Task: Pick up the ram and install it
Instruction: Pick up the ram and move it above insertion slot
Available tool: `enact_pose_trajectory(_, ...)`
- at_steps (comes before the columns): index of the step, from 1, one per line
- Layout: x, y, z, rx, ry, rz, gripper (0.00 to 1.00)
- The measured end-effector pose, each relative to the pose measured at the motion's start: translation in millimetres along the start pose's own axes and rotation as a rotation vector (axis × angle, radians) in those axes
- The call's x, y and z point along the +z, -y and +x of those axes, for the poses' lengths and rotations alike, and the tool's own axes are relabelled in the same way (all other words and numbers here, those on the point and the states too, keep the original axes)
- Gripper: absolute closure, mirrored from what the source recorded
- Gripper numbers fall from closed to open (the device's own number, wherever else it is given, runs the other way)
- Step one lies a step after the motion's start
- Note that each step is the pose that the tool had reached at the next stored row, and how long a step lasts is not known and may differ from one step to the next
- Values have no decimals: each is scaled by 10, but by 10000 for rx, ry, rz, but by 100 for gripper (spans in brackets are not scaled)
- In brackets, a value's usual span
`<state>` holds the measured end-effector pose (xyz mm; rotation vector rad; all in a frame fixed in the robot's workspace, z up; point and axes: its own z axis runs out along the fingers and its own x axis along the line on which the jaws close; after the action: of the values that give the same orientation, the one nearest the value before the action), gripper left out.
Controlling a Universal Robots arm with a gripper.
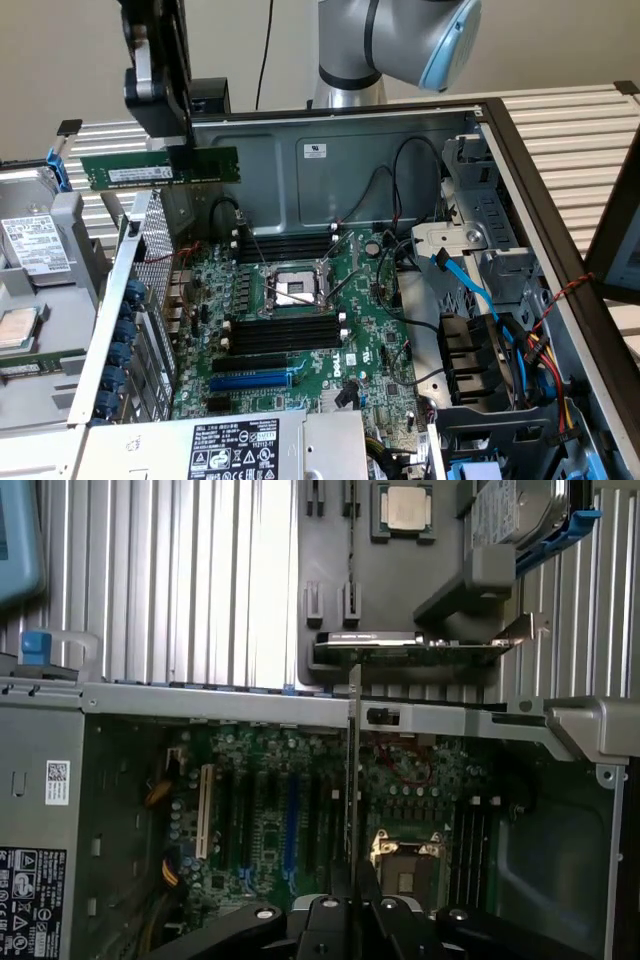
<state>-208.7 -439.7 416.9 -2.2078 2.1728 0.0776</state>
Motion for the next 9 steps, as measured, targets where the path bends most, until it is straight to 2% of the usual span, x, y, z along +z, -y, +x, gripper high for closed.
enact_pose_trajectory(1, 0, 33, 0, 2, 0, -28, 86)
enact_pose_trajectory(3, 0, 79, 0, 9, 3, -122, 86)
enact_pose_trajectory(7, 2, 166, -4, 25, 5, -384, 86)
enact_pose_trajectory(9, 3, 216, -6, 34, 8, -491, 86)
